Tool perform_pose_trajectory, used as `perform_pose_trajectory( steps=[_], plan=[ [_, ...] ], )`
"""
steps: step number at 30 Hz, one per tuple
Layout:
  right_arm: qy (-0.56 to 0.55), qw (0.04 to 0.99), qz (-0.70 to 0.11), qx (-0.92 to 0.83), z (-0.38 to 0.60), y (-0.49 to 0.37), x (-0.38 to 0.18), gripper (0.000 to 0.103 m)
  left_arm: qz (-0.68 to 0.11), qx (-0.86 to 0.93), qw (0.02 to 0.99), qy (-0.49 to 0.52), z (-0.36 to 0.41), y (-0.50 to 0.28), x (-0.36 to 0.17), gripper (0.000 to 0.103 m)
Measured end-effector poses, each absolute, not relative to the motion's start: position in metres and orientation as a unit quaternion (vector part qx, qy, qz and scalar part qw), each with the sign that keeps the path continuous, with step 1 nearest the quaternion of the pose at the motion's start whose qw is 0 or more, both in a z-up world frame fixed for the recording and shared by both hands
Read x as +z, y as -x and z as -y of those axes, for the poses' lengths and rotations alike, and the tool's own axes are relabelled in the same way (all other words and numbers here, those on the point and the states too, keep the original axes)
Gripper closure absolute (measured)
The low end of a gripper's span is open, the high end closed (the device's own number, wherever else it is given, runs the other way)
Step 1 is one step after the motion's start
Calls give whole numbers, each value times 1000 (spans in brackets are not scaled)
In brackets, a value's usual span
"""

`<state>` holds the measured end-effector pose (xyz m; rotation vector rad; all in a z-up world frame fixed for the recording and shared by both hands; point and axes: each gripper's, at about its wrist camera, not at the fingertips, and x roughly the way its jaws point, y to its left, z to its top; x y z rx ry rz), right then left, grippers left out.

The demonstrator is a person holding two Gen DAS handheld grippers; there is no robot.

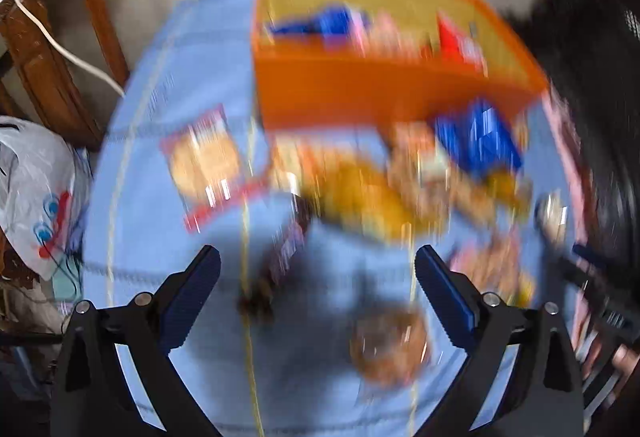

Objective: Organize snacks
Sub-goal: 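Carry both bags into the orange box and open both tools, then move both tools back over the snack pile, then grasp the round bread bun bag with left tool while right tool grasps the pink cookie bag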

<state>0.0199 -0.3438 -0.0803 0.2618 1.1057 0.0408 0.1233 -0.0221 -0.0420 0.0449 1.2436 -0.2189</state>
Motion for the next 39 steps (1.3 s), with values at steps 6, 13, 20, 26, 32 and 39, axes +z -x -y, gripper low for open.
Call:
perform_pose_trajectory(
  steps=[6,13,20,26,32,39],
  plan=[
    [-146,828,-541,18,339,5,-97,12,-642,-98,760,-4,32,-79,-87,7],
    [-133,834,-533,38,325,12,-90,12,-656,-74,751,14,51,-68,-103,7],
    [-129,828,-545,34,332,20,-94,12,-678,-45,733,-22,85,-66,-131,6],
    [-114,829,-547,43,334,17,-92,12,-668,-65,740,-54,79,-58,-132,32],
    [-44,833,-548,68,299,-13,-101,12,-670,-28,741,-32,38,-47,-129,32],
    [30,824,-563,51,248,-59,-134,11,-670,-1,742,-8,6,-40,-127,32]
  ],
)
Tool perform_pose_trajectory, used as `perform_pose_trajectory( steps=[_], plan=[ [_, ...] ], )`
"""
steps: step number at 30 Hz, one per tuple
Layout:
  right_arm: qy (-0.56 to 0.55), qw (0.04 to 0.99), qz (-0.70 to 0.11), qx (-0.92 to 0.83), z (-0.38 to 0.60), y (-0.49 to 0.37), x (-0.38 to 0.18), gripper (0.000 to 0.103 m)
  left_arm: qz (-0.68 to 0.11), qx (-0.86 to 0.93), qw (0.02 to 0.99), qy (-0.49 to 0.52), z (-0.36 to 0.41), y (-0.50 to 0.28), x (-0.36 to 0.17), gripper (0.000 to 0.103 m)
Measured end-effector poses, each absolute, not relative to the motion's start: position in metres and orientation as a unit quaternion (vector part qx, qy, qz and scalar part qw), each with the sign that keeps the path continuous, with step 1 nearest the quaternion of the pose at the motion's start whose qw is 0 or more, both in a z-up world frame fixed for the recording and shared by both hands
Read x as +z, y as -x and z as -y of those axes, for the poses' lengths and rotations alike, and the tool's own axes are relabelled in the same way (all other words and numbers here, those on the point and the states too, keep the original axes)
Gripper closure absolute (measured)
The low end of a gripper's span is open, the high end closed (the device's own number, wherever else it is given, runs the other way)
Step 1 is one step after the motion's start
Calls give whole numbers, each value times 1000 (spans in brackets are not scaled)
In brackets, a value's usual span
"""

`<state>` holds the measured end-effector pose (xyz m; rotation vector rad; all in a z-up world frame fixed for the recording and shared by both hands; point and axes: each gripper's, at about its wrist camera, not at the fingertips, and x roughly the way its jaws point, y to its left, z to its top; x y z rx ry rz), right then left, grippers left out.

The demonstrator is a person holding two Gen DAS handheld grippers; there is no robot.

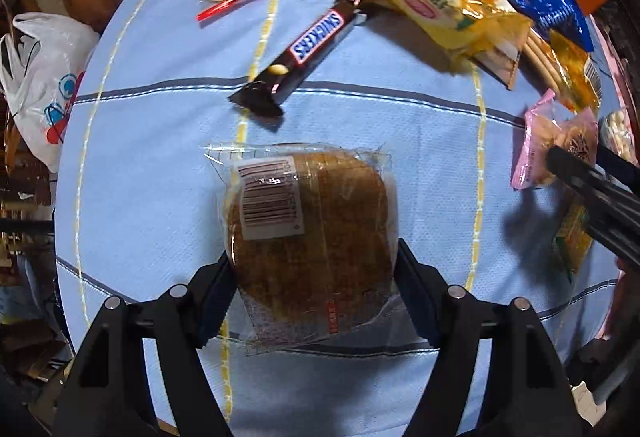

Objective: Organize snacks
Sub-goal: 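Grasp the round bread bun bag with left tool while right tool grasps the pink cookie bag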

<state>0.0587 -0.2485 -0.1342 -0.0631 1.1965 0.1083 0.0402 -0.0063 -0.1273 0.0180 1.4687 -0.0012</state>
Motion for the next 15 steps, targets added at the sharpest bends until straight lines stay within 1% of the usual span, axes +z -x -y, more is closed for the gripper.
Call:
perform_pose_trajectory(
  steps=[2,3,4,5,7,12,15],
  plan=[
    [50,827,-555,73,238,-60,-140,21,-669,-2,743,-3,3,-41,-127,32],
    [66,827,-552,80,234,-59,-139,28,-668,-5,744,1,1,-43,-126,32],
    [67,829,-549,81,234,-58,-136,39,-664,-11,748,6,-3,-45,-122,32],
    [60,833,-543,83,237,-54,-127,44,-657,-18,753,6,-3,-45,-118,32],
    [36,840,-533,92,247,-47,-112,47,-648,-26,762,3,-12,-46,-110,32],
    [-53,851,-510,113,291,-27,-76,47,-627,-37,778,10,-25,-49,-86,31],
    [-87,856,-498,111,309,-23,-59,47,-613,-43,789,13,-25,-60,-69,31]
  ],
)
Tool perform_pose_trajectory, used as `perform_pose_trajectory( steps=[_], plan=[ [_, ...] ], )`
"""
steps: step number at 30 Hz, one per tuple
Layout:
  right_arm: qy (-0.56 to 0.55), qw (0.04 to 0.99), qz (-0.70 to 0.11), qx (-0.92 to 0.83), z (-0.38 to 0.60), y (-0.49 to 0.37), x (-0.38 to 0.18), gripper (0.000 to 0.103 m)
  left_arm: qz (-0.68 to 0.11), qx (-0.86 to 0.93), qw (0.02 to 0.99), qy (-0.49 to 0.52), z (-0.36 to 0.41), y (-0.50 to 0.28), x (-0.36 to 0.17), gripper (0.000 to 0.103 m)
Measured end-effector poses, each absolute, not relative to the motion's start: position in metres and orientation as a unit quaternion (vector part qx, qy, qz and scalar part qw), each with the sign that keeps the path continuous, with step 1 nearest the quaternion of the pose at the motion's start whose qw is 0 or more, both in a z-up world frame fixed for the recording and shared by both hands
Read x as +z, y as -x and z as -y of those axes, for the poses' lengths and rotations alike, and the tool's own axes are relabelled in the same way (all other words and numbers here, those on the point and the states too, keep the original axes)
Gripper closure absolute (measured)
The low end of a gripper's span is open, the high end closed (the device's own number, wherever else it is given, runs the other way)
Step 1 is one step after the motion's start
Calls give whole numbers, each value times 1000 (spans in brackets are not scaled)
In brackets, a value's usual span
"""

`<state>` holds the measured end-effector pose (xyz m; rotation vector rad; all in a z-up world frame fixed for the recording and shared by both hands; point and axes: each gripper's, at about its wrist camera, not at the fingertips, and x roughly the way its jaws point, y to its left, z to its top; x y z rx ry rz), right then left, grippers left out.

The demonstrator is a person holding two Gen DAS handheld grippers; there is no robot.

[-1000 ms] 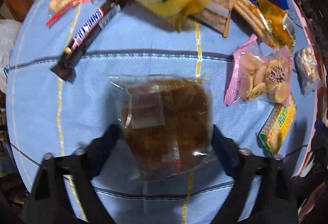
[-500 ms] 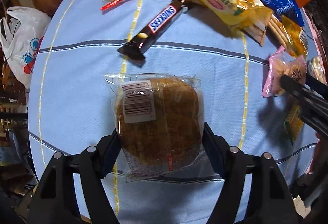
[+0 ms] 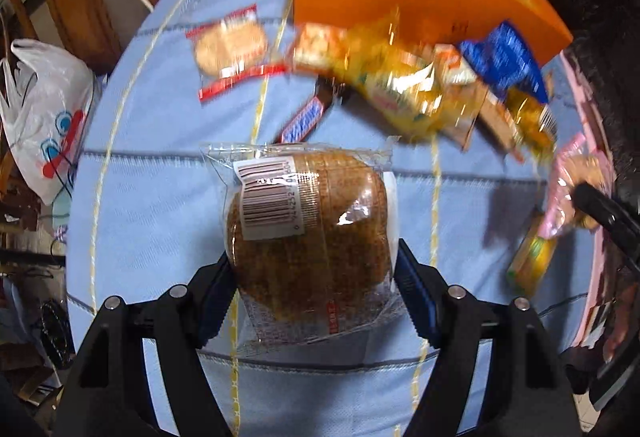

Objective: Organize snacks
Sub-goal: 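Grasp the round bread bun bag with left tool while right tool grasps the pink cookie bag, then lower both bags into the orange box and open both tools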

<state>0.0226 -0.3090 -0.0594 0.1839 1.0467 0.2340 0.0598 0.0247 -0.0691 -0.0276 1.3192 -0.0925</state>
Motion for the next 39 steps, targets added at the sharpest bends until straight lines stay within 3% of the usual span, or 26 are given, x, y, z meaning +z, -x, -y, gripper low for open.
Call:
perform_pose_trajectory(
  steps=[14,24,25,27,28,31,39],
  plan=[
    [-110,912,-382,95,327,-125,40,46,-511,-102,853,-5,63,-211,42,31],
    [-89,906,-408,67,309,-212,19,43,-524,-90,847,9,87,-301,23,30],
    [-96,906,-408,62,310,-215,16,40,-523,-90,848,15,86,-301,22,29],
    [-106,906,-405,55,311,-216,15,31,-509,-81,857,14,83,-301,26,12],
    [-113,909,-397,52,314,-212,16,27,-499,-74,863,9,81,-298,30,9],
    [-123,910,-393,55,319,-200,17,26,-476,-66,877,8,73,-287,39,8],
    [-111,898,-423,52,327,-130,-1,18,-508,-39,860,26,29,-238,22,8]
  ],
)
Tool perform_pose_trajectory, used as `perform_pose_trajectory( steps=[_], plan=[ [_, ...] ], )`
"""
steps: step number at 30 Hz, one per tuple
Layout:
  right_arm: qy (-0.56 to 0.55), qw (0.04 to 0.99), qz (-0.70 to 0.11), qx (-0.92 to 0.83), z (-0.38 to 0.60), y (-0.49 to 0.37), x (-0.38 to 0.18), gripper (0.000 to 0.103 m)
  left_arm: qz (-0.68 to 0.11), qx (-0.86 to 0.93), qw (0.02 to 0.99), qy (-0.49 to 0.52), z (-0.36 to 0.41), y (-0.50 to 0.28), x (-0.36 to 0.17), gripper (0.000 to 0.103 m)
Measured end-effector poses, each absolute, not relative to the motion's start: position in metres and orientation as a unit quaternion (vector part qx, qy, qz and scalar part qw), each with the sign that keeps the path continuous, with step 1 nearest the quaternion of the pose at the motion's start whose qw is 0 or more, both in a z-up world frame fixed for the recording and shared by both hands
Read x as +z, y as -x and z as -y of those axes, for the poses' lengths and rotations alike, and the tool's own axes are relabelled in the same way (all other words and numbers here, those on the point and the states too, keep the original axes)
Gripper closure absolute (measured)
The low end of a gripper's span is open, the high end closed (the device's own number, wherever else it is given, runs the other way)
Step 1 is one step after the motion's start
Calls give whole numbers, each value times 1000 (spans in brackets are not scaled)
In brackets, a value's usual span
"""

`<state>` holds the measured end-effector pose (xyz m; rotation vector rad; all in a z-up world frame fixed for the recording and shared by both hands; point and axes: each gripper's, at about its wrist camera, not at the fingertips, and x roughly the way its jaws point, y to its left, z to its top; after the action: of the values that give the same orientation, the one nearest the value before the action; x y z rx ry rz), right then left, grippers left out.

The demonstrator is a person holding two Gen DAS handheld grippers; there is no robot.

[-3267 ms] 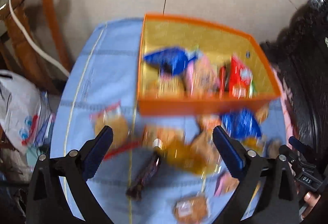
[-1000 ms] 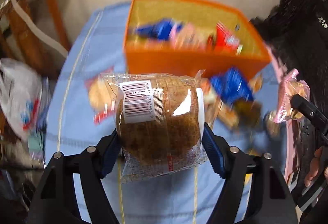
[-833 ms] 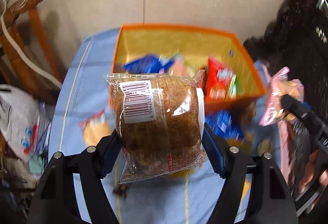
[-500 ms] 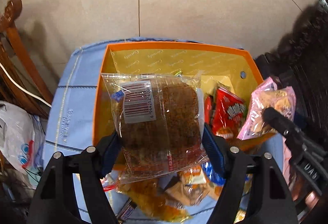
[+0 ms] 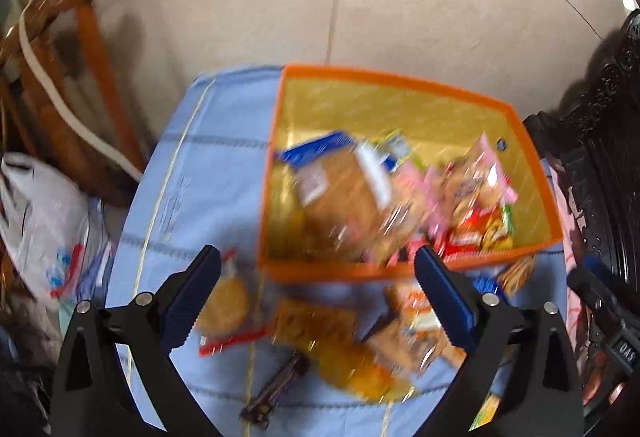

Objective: Organize snacks
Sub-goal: 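Lower both bags into the orange box and open both tools, then move both tools back over the snack pile, then grasp the Snickers bar with left tool while right tool grasps the WEIDAN cracker pack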

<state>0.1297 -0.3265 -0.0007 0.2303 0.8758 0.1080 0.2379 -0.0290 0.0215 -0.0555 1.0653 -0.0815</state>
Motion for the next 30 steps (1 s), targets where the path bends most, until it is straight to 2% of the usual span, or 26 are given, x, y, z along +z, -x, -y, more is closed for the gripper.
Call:
perform_pose_trajectory(
  steps=[9,14,17,19,21,23,25,26,27,30],
  plan=[
    [-118,853,-505,53,322,-49,-64,15,-567,6,823,27,-18,-160,-40,8],
    [-119,830,-542,54,319,-23,-92,15,-610,19,790,-59,-18,-136,-94,8],
    [-123,827,-546,48,322,-14,-95,15,-609,10,787,-98,-14,-128,-110,9],
    [-124,828,-544,43,324,-11,-93,15,-602,-6,792,-99,-10,-129,-111,15],
    [-127,826,-548,37,327,-9,-95,15,-609,-26,787,-98,-4,-137,-117,29],
    [-132,819,-557,31,330,-5,-100,15,-617,-38,779,-101,0,-145,-126,40],
    [-133,811,-569,17,335,-4,-109,15,-608,-44,787,-94,2,-153,-126,46],
    [-135,805,-577,7,336,-3,-114,15,-608,-50,787,-88,2,-155,-125,55],
    [-143,796,-588,-1,337,-4,-121,15,-612,-64,785,-74,2,-158,-125,69],
    [-151,782,-605,-10,331,-8,-137,15,-609,-74,786,-75,3,-156,-125,83]
  ],
)
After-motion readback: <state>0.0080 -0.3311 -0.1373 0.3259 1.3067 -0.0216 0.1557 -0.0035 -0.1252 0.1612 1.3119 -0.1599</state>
